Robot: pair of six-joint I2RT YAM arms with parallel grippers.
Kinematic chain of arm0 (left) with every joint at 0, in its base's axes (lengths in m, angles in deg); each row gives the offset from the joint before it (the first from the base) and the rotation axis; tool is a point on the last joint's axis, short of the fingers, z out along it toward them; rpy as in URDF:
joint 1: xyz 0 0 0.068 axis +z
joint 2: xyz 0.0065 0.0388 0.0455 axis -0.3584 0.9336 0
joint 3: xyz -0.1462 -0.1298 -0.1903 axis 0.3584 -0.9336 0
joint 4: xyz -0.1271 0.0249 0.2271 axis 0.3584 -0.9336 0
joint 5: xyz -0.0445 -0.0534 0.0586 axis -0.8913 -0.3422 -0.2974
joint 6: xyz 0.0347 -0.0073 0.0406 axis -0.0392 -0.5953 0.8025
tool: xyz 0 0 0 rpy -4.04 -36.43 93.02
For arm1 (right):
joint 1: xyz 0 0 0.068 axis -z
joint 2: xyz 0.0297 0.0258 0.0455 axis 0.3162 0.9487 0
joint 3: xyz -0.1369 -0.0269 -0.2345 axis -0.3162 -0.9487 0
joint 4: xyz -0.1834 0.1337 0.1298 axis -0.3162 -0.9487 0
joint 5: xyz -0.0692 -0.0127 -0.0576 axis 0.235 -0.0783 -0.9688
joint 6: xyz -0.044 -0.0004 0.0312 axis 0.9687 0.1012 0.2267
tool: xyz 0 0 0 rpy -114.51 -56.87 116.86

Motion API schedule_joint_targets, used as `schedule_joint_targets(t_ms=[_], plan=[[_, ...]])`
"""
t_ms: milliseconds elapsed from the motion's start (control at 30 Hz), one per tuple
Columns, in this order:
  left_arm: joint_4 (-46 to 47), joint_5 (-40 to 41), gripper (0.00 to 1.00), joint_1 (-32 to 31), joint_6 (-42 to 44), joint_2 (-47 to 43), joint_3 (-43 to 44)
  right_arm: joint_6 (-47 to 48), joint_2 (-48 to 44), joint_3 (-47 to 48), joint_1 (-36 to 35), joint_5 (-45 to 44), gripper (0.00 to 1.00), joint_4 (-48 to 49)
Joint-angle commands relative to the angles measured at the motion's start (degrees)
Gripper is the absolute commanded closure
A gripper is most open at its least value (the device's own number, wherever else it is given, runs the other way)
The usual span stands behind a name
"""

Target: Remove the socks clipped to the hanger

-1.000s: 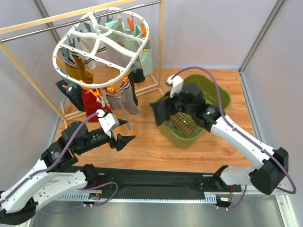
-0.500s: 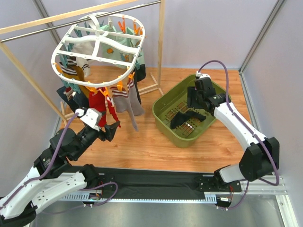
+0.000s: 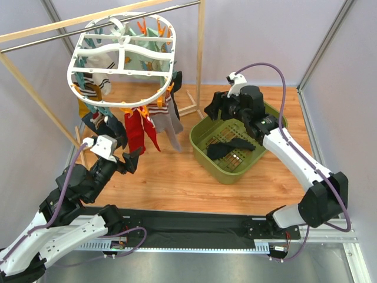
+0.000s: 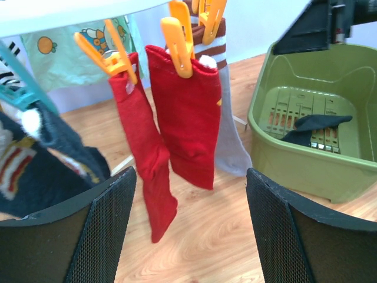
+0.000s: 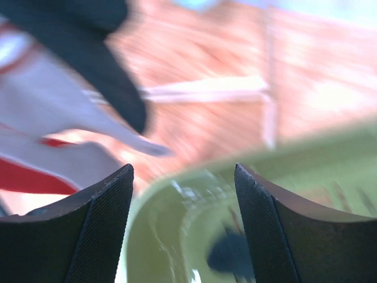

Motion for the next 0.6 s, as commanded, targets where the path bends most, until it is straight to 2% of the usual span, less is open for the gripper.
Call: schedule_joint_targets(t_ms=[0,200,467,567], plan=[[1.59,1.76,0.18,0.33,-0.12,-0.22,-0.08,2.19,4.70,2.67,-4.19,12.36,0.31,12.30],[1.76,1.68,0.18,0.33,-0.12,-0.66,-0.08,4.40,7.44,4.53,-11.68,10.96,0.32,12.20],[1.85,1.33,0.18,0.42,-0.12,-0.31,-0.16,4.39,7.09,3.12,-15.81,10.79,0.35,12.82],[1.85,1.07,0.18,0.60,-0.12,-0.22,-0.16,4.83,6.74,2.59,-16.61,9.65,0.40,12.99]])
